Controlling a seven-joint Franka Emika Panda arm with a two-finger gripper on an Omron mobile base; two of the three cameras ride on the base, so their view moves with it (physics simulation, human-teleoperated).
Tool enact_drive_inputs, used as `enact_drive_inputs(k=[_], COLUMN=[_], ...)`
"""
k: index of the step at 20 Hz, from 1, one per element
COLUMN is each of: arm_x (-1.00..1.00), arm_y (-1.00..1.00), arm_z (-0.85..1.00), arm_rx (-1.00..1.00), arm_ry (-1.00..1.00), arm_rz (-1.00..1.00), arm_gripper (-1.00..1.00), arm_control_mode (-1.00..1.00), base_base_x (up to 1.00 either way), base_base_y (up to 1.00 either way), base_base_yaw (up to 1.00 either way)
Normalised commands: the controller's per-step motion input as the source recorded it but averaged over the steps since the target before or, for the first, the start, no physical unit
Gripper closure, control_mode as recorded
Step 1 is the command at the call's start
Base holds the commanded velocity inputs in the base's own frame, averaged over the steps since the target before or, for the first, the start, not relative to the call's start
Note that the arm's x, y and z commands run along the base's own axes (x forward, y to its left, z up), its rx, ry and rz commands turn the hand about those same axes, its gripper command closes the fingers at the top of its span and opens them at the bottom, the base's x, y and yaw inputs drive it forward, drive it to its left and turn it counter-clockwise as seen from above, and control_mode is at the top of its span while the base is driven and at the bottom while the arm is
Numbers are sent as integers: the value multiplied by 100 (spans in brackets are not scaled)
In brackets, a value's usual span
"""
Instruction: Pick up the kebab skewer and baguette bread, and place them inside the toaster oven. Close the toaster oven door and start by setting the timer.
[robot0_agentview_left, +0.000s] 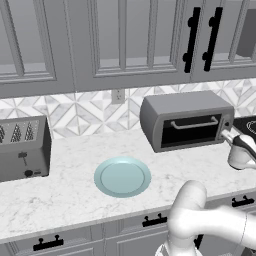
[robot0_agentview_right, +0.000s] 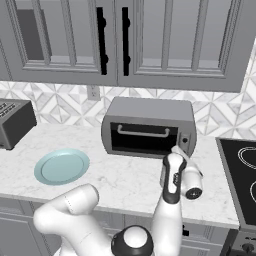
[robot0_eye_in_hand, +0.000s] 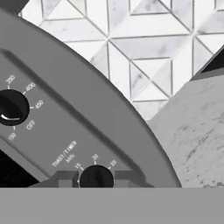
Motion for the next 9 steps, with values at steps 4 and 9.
enact_drive_inputs(k=[4, 9], arm_x=[-1, -1], arm_y=[-11, -10], arm_z=[-15, -17], arm_rx=[26, 27], arm_ry=[0, 0], arm_rz=[0, 0], arm_gripper=[100, 100], arm_control_mode=[-100, -100], base_base_x=[0, 0], base_base_y=[0, 0], base_base_yaw=[0, 0])
